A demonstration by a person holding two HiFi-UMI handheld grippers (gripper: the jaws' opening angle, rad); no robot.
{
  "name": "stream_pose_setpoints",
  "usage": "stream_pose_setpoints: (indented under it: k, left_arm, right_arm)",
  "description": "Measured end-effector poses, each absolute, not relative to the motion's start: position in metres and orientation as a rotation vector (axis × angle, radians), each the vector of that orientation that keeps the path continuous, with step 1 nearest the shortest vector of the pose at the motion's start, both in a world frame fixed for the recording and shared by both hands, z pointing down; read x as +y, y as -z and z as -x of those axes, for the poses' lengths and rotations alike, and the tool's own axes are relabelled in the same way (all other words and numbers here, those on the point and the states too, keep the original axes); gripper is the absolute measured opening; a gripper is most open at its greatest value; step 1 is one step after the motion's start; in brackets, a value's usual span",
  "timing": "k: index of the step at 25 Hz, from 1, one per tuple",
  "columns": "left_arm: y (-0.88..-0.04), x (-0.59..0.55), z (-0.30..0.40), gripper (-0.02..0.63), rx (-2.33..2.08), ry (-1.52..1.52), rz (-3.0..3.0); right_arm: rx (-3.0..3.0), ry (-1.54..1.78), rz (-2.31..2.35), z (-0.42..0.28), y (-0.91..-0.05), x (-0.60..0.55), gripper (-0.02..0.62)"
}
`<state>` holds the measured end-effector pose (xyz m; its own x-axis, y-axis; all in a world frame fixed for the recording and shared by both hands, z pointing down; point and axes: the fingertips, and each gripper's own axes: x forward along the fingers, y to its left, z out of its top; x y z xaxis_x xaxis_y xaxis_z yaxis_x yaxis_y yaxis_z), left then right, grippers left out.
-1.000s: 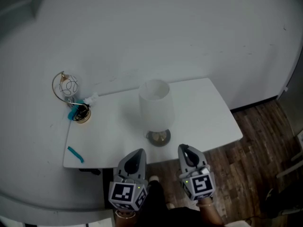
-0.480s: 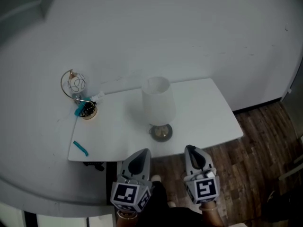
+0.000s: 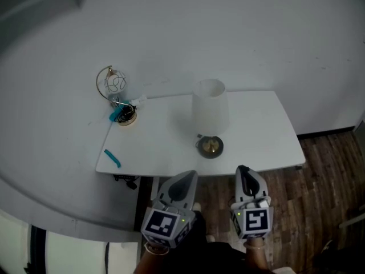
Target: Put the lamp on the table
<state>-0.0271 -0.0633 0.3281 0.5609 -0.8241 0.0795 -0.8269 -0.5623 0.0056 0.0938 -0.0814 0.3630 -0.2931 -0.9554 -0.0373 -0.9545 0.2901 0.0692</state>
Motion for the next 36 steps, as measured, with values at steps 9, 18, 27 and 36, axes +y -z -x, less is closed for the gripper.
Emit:
stream_pose_setpoints:
  k: [9,18,27,36]
  left_arm:
    - [-0.328,-0.062,0.032,-0.006,-1.457,-0.131,-2.749]
    - [-0.339,-0.062,0.025,-0.006,-1.404,-0.148,-2.778]
    - [-0.34,-0.064,0.031,-0.006,-1.412,-0.143,-2.763]
    - [-0.341,-0.071,0.033,-0.006,-1.413,-0.136,-2.759]
  right_arm:
    - [-2.492,0.116,-1.895,-0.097,-0.362,-0.078,-0.003]
    - [-2.489,0.051,-1.944,-0.106,-0.368,-0.078,-0.003]
    - [-2.512,0.002,-1.948,-0.104,-0.371,-0.08,-0.003]
    - [-2.513,0.002,-1.936,-0.101,-0.37,-0.084,-0.003]
